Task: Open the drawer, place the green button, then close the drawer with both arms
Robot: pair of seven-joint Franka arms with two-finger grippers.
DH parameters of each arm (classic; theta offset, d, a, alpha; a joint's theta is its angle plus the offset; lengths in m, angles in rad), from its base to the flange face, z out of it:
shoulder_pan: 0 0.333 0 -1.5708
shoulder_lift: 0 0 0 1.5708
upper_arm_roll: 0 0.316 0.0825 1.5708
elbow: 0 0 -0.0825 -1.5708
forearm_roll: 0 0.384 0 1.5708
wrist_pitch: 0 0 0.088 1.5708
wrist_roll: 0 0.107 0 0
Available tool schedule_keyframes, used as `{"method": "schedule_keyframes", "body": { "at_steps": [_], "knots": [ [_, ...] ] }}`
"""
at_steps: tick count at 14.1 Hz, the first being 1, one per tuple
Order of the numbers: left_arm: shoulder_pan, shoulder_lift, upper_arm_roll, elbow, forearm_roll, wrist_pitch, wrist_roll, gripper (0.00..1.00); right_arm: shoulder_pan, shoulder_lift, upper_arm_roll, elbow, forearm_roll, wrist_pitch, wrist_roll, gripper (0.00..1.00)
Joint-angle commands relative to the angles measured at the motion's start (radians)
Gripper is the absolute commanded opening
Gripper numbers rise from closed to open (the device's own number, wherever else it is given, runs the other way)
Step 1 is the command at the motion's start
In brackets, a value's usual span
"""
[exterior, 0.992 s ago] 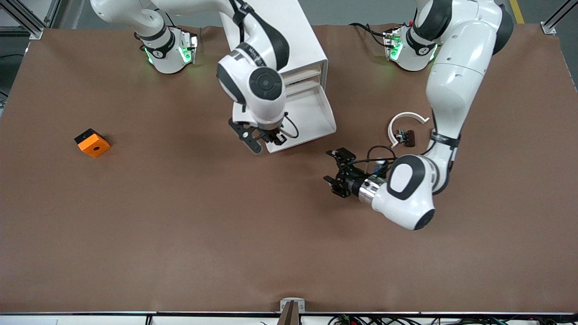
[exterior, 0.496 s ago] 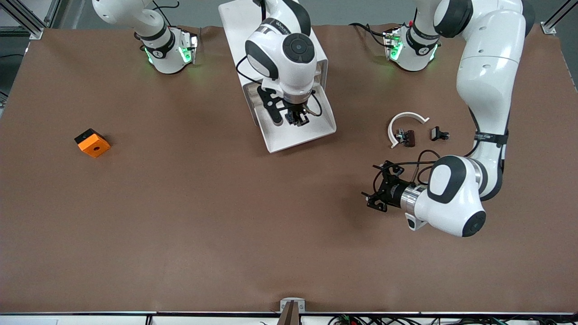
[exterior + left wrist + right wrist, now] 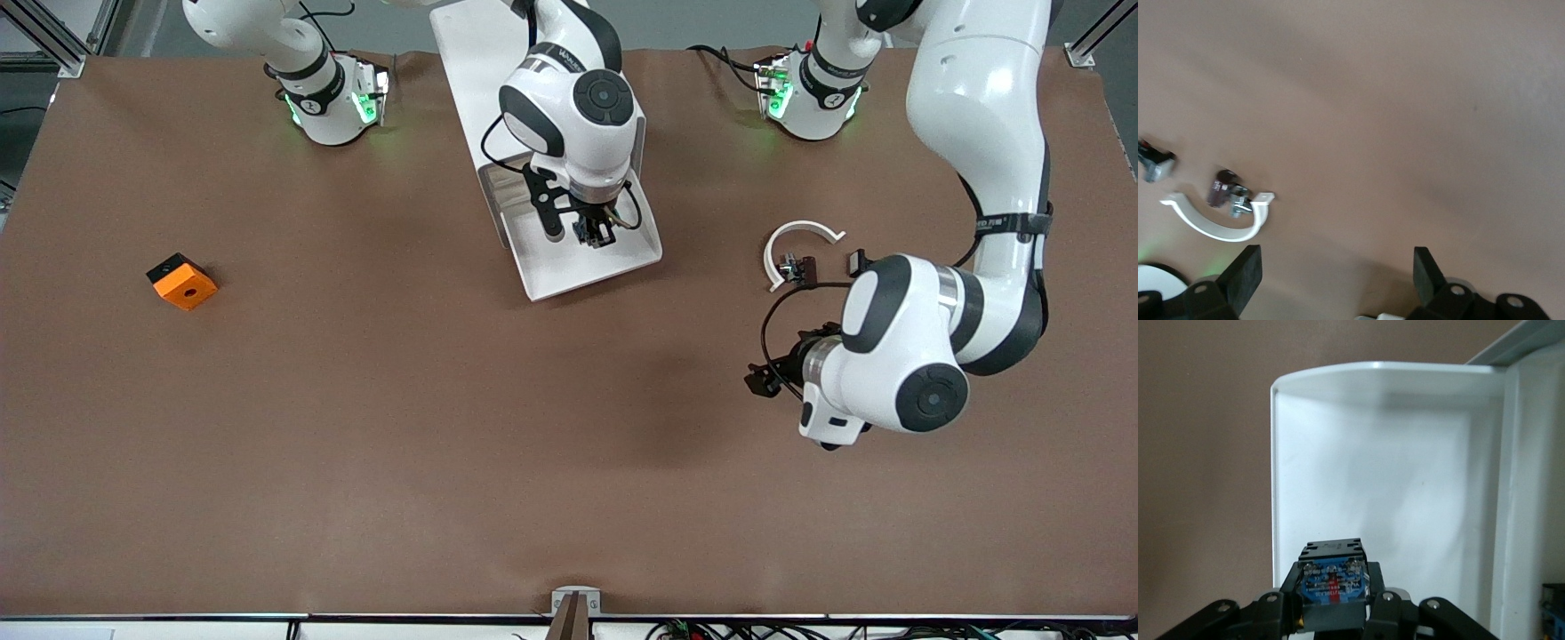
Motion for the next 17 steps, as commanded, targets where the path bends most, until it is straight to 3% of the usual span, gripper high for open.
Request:
{"method": "schedule_keyframes", "body": {
  "at_steps": [1, 8, 11, 13, 17],
  "knots": [
    [0.000, -0.080, -0.001, -0.036, 0.064, -0.016, 0.146, 1.00, 0.030, 0.028, -0.013, -0.008, -0.010, 0.043, 0.065, 0.00],
    [0.012, -0.195, -0.002, -0.036, 0.182, -0.011, 0.357, 1.00, 0.045, 0.087, -0.013, -0.004, -0.010, 0.077, 0.134, 0.00],
    [0.048, -0.218, -0.004, -0.047, 0.171, 0.030, 0.465, 1.00, 0.050, 0.101, -0.013, -0.004, -0.008, 0.077, 0.143, 0.00],
    [0.060, -0.264, -0.005, -0.138, 0.145, 0.113, 0.531, 1.00, 0.050, 0.101, -0.013, -0.004, -0.008, 0.075, 0.143, 0.00],
    [0.052, -0.378, -0.007, -0.450, 0.102, 0.409, 0.533, 1.00, 0.053, 0.110, -0.013, 0.002, -0.008, 0.077, 0.145, 0.00]
  ]
}}
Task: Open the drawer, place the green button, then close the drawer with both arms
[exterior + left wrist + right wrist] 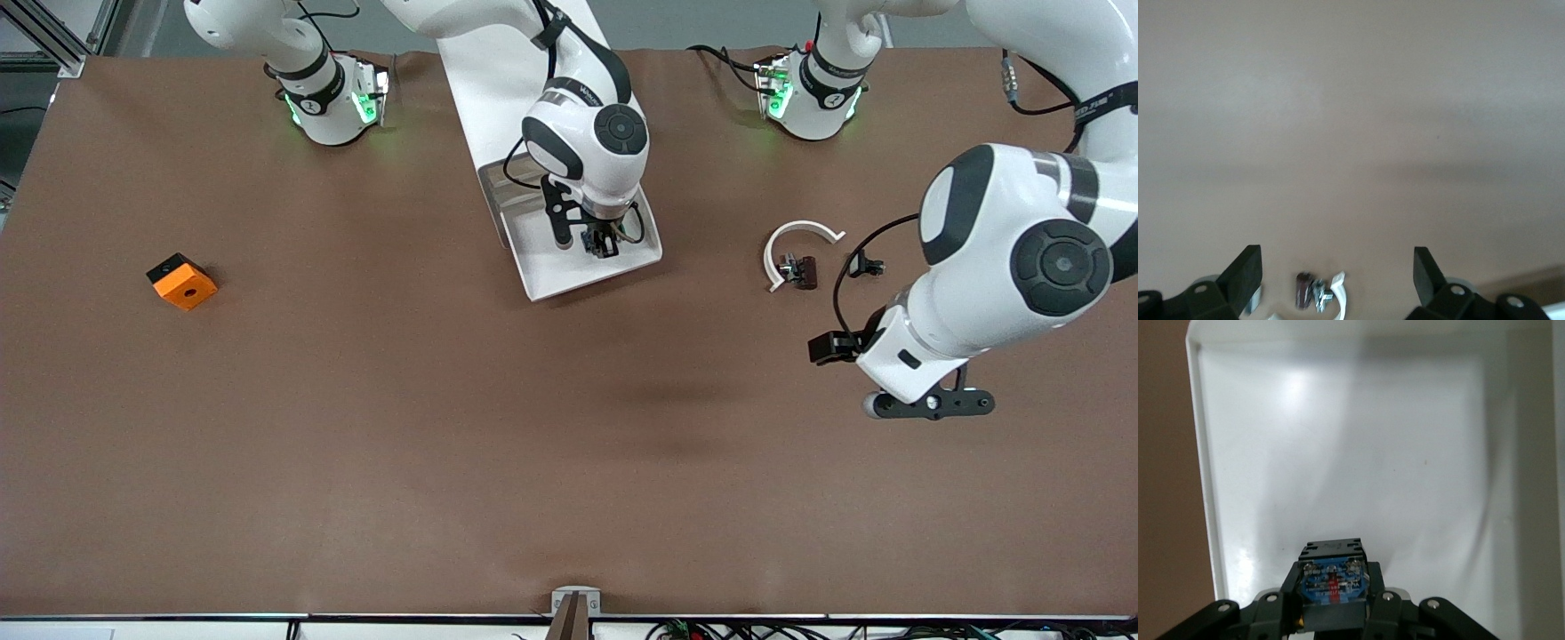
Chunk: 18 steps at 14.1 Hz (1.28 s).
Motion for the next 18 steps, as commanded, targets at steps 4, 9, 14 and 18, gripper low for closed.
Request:
{"method": "schedule_keyframes", "body": {
  "at_steps": [4, 9, 14, 18],
  "knots": [
    [-0.013, -0.076, -0.092, -0.220, -0.010, 0.162, 0.018, 1.00, 0.041, 0.022, -0.011, 0.012, -0.004, 0.047, 0.032, 0.00],
    [-0.035, 0.023, -0.109, -0.221, -0.019, 0.196, -0.053, 1.00, 0.044, 0.027, -0.011, 0.013, -0.007, 0.051, 0.026, 0.39],
    [-0.107, 0.078, -0.139, -0.221, -0.027, 0.259, -0.190, 1.00, 0.023, 0.012, -0.014, 0.065, -0.018, -0.015, -0.152, 1.00],
    [-0.148, 0.139, -0.141, -0.223, -0.040, 0.315, -0.287, 1.00, -0.013, 0.008, -0.013, 0.180, -0.007, -0.248, -0.683, 1.00]
  ]
}}
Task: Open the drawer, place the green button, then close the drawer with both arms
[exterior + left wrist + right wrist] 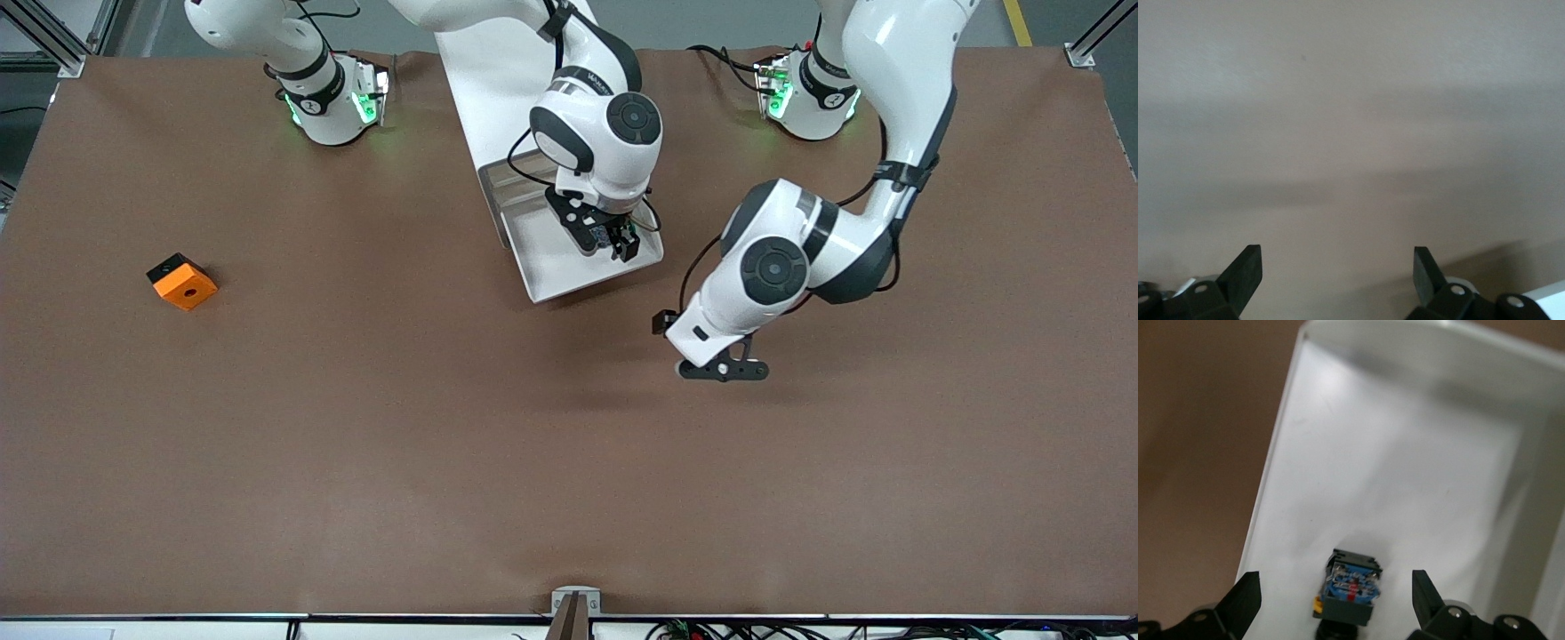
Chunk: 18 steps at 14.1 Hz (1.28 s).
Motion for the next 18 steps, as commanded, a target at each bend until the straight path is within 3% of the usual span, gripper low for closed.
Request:
{"method": "schedule_keyframes", "body": {
  "at_steps": [1, 4, 8, 13, 18],
  "knots": [
    [-0.007, 0.061, -0.003, 0.001, -0.010, 0.073, -0.106, 1.00, -0.031, -0.004, 0.006, 0.058, 0.003, -0.108, -0.275, 1.00],
    [-0.071, 0.120, -0.003, 0.003, -0.010, 0.124, -0.264, 1.00, -0.054, -0.007, 0.003, 0.058, -0.001, -0.111, -0.390, 1.00],
    [-0.117, 0.169, -0.006, 0.001, -0.014, 0.132, -0.382, 1.00, -0.143, -0.090, 0.000, 0.049, -0.007, -0.206, -0.660, 1.00],
    [-0.130, 0.177, -0.014, 0.001, -0.099, 0.115, -0.455, 1.00, -0.292, -0.222, 0.000, 0.050, -0.006, -0.343, -0.966, 1.00],
    [-0.211, 0.177, -0.037, 0.001, -0.105, 0.098, -0.559, 1.00, -0.462, -0.322, 0.000, 0.052, -0.006, -0.442, -1.214, 1.00]
  ]
}}
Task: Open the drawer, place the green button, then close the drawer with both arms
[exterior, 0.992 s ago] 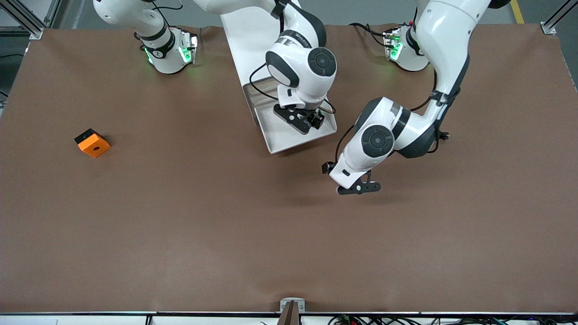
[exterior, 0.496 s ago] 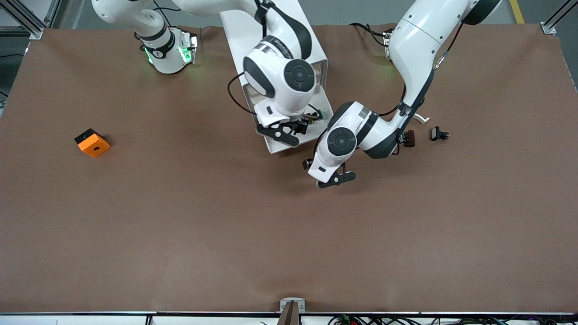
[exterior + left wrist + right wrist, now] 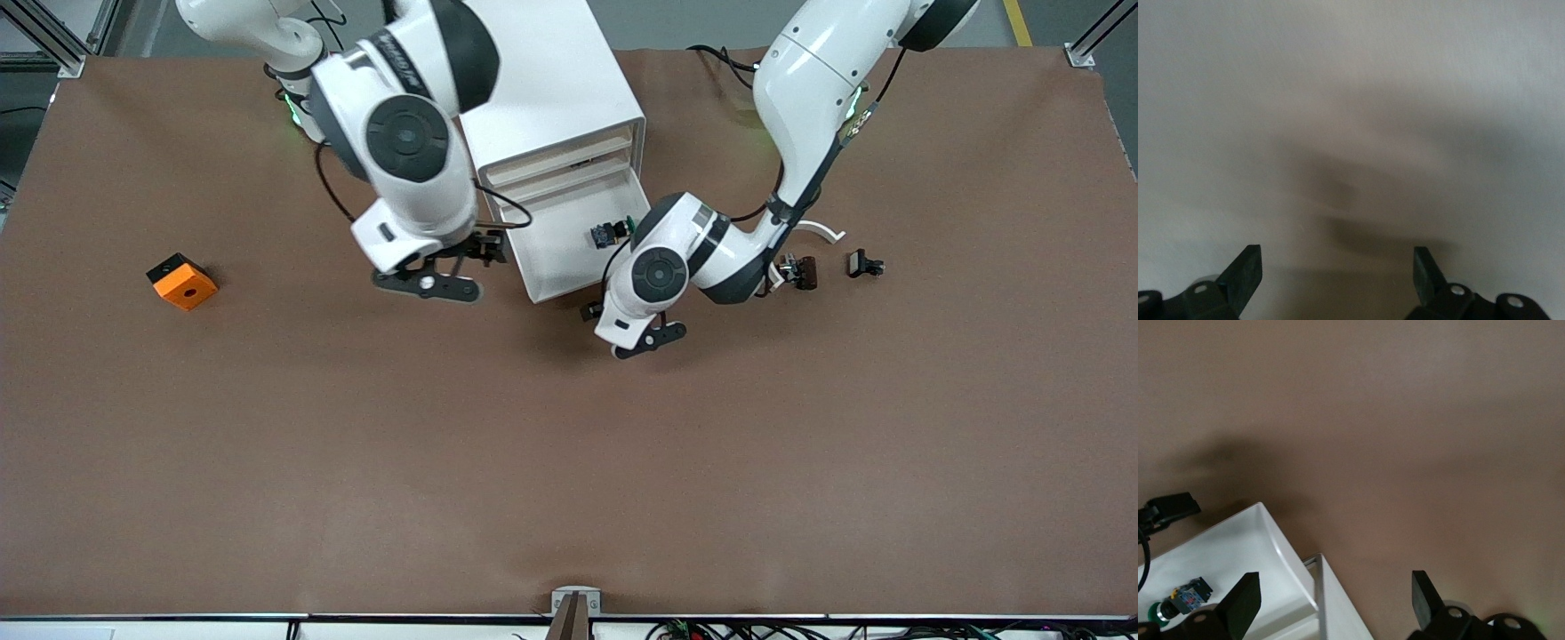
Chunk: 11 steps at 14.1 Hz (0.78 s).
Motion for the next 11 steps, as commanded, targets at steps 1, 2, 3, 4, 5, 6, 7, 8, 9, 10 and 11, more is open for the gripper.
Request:
{"method": "schedule_keyframes", "body": {
  "at_steps": [1, 2, 3, 4, 5, 6, 7, 8, 9, 10, 11],
  "knots": [
    [-0.055, -0.005, -0.003, 0.005, -0.015, -0.016, -0.068, 1.00, -0.103, -0.056, 0.021, -0.018, -0.010, -0.031, -0.139, 1.00],
    [-0.066, -0.007, -0.005, 0.005, -0.015, -0.023, -0.072, 1.00, -0.137, -0.064, 0.019, -0.018, -0.013, -0.038, -0.182, 1.00],
    [-0.068, -0.007, -0.022, 0.006, -0.017, -0.056, -0.072, 1.00, -0.182, -0.073, 0.019, -0.018, -0.014, -0.045, -0.248, 1.00],
    [-0.066, -0.008, -0.039, 0.006, -0.017, -0.088, -0.074, 1.00, -0.224, -0.079, 0.018, -0.018, -0.014, -0.051, -0.309, 1.00],
    [-0.068, -0.010, -0.049, 0.006, -0.017, -0.125, -0.074, 1.00, -0.277, -0.081, 0.018, -0.017, -0.013, -0.061, -0.371, 1.00],
    [-0.066, -0.011, -0.068, 0.006, -0.017, -0.157, -0.074, 1.00, -0.316, -0.082, 0.016, -0.017, -0.014, -0.067, -0.424, 1.00],
    [-0.066, -0.011, -0.080, 0.006, -0.017, -0.188, -0.074, 1.00, -0.351, -0.087, 0.015, -0.015, -0.016, -0.071, -0.487, 1.00],
    [-0.066, -0.010, -0.088, 0.006, -0.041, -0.199, -0.074, 1.00, -0.384, -0.101, 0.016, -0.015, -0.025, -0.071, -0.524, 1.00],
    [-0.068, -0.010, -0.095, 0.006, -0.087, -0.199, -0.072, 1.00, -0.417, -0.105, 0.016, -0.017, -0.042, -0.074, -0.558, 1.00],
    [-0.072, -0.010, -0.102, 0.006, -0.121, -0.199, -0.074, 1.00, -0.448, -0.115, 0.018, -0.015, -0.054, -0.074, -0.604, 1.00],
    [-0.074, -0.010, -0.105, 0.006, -0.129, -0.202, -0.074, 1.00, -0.479, -0.118, 0.016, -0.015, -0.059, -0.076, -0.638, 1.00]
  ]
}}
